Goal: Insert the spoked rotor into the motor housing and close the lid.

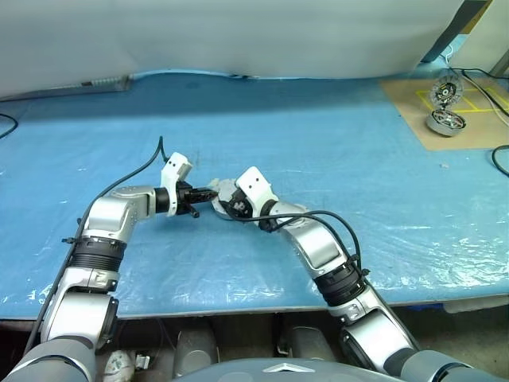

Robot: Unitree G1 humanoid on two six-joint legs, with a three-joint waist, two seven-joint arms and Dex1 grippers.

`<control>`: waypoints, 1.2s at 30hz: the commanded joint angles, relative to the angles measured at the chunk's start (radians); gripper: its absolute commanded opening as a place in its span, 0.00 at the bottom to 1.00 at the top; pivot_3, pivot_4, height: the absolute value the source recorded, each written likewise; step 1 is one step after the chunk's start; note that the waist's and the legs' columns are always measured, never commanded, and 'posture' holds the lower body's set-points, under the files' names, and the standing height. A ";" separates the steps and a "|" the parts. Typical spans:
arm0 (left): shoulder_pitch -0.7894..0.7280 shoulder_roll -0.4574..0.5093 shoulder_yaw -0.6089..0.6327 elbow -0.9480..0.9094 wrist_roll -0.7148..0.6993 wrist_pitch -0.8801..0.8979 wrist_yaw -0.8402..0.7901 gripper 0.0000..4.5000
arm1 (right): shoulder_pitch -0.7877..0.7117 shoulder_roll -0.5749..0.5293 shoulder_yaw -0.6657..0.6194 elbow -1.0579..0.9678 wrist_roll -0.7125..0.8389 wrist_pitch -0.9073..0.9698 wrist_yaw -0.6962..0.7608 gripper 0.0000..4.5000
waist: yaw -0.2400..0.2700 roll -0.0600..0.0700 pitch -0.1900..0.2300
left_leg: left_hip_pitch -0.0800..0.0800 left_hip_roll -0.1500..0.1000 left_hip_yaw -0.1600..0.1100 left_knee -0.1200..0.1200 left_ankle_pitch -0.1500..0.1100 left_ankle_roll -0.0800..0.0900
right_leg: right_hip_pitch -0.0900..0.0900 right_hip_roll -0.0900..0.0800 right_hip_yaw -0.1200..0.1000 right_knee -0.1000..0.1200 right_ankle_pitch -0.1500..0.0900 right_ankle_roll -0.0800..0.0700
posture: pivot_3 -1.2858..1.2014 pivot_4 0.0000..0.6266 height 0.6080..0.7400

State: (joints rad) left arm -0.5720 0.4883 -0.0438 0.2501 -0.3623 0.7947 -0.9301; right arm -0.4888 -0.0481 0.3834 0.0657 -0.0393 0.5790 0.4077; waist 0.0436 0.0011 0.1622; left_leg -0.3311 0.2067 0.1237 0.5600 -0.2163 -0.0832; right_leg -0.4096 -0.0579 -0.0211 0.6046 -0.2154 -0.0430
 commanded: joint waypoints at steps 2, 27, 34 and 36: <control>0.028 -0.039 -0.083 0.012 0.035 0.008 0.008 0.00 | 0.035 0.000 0.007 0.056 -0.010 0.025 -0.009 0.87 | 0.002 0.002 -0.001 | 0.000 0.000 0.000 -0.001 0.000 0.000 | 0.001 0.000 0.000 -0.001 0.000 0.000 | 0.52 0.24 1.00; 0.027 -0.059 -0.072 0.025 0.057 -0.011 0.027 0.00 | 0.233 0.155 -0.504 -0.363 0.491 0.403 -0.111 0.99 | 0.029 0.005 -0.002 | -0.002 -0.002 0.000 -0.017 0.000 0.000 | 0.004 -0.003 -0.005 -0.017 0.001 -0.002 | 0.52 0.24 1.00; 0.028 -0.066 -0.063 0.030 0.054 -0.015 0.038 0.00 | 0.185 0.254 -0.630 -0.310 0.707 0.533 -0.194 0.99 | 0.031 0.006 -0.002 | -0.002 -0.003 0.000 -0.017 0.000 0.000 | 0.004 -0.003 -0.005 -0.018 0.001 -0.002 | 0.52 0.24 1.00; 0.035 -0.063 -0.060 0.024 0.053 -0.013 0.041 0.00 | 0.163 0.271 -0.659 -0.277 0.755 0.550 -0.222 0.99 | 0.030 0.006 -0.002 | -0.002 -0.003 0.000 -0.017 0.000 0.000 | 0.004 -0.003 -0.005 -0.017 0.001 -0.002 | 0.52 0.24 1.00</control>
State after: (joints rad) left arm -0.5745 0.4371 -0.0539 0.2406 -0.3322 0.7580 -0.8994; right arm -0.3362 0.1245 -0.2649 -0.2134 0.6470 1.1146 0.2031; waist 0.0731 0.0075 0.1605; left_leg -0.3330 0.2042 0.1237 0.5430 -0.2162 -0.0834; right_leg -0.4059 -0.0608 -0.0257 0.5873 -0.2142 -0.0448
